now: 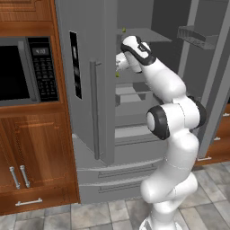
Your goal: Take the lemon wedge from the fridge and place it on the plate with fish on the dining counter.
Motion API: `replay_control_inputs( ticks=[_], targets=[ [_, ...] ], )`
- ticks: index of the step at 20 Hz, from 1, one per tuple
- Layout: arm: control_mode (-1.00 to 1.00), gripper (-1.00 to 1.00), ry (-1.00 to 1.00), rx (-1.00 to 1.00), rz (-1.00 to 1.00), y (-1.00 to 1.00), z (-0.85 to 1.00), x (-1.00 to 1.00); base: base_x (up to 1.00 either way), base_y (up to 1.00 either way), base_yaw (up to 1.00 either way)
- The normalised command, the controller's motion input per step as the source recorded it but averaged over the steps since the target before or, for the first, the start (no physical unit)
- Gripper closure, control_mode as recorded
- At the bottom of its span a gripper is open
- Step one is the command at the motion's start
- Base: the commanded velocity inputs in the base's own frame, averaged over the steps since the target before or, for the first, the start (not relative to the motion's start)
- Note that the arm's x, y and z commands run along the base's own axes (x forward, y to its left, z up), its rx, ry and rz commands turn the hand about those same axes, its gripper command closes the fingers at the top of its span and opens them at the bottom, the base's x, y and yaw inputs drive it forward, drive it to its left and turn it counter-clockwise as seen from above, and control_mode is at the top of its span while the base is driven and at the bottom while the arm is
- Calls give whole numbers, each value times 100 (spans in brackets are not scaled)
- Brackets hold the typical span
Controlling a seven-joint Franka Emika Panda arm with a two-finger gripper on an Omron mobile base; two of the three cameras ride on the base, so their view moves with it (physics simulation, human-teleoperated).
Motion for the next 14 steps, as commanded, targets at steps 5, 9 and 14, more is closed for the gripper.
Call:
replay_control_inputs(
  ticks=[5, 9, 14],
  targets=[
    [-100, -100, -23, 6, 12, 100, 0, -48, 0, 0, 0],
    [-100, -100, -21, 9, 0, 91, 0, -29, 0, 0, 0],
    [-100, -100, 0, 12, 0, 44, -3, 0, 0, 0, 0]
  ],
)
